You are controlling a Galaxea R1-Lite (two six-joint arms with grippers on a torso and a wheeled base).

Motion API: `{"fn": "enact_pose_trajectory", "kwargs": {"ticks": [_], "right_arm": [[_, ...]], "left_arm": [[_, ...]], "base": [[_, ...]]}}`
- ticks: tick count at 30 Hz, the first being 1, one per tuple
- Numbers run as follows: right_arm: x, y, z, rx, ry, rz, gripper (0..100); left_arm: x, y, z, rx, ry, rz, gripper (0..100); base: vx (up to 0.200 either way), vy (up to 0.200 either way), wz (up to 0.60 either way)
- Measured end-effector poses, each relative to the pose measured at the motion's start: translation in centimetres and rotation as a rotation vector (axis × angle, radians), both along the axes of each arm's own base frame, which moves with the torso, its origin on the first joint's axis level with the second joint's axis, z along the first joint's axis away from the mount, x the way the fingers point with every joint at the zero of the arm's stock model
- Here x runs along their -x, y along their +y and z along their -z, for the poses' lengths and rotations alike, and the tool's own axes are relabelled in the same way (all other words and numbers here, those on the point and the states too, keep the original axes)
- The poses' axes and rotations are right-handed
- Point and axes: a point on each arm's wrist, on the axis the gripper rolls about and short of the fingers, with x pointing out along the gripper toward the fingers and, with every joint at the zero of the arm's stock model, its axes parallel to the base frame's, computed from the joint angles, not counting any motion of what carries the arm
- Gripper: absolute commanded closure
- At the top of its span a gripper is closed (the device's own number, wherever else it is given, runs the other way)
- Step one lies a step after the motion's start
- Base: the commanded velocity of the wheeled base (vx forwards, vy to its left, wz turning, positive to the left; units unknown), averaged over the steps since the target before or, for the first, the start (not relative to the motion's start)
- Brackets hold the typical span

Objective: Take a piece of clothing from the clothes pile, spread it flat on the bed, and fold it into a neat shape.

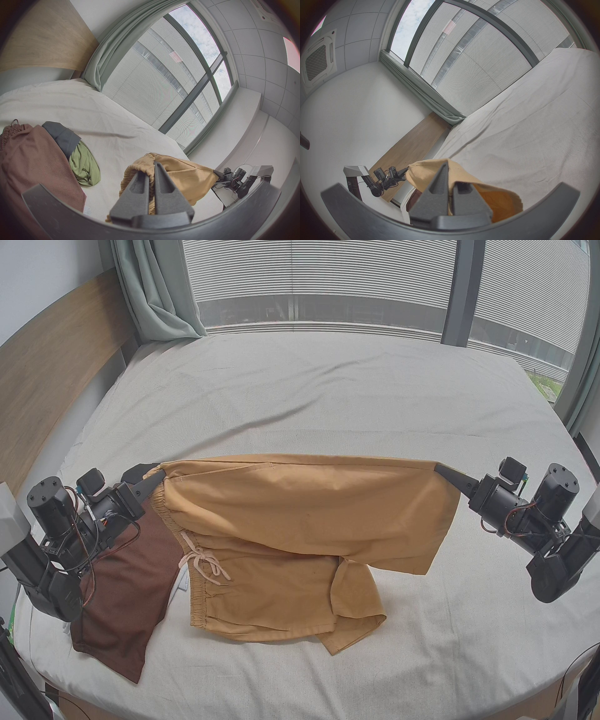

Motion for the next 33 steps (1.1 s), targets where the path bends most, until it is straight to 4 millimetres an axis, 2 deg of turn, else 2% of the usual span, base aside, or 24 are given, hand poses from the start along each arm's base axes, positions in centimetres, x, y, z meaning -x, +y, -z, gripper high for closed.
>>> {"fn": "enact_pose_trajectory", "kwargs": {"ticks": [10, 20, 27, 33], "right_arm": [[-2.1, 0.4, 0.4, -0.003, -0.022, 0.001, 100], [-4.2, 0.7, -0.1, -0.013, -0.075, 0.002, 100], [-6.5, 1.0, 0.2, -0.02, -0.108, 0.003, 100], [-7.6, 1.2, 0.7, -0.027, -0.116, 0.002, 100]], "left_arm": [[-1.5, -0.9, 0.1, 0.011, -0.015, -0.007, 100], [-2.6, -0.9, 0.4, 0.034, -0.014, -0.053, 100], [-4.0, -1.4, 1.3, 0.083, 0.014, -0.084, 100], [-4.9, -1.7, 1.8, 0.099, 0.02, -0.086, 100]], "base": [[0.0, 0.0, 0.0], [0.0, 0.0, 0.0], [0.0, 0.0, 0.0], [0.0, 0.0, 0.0]]}}
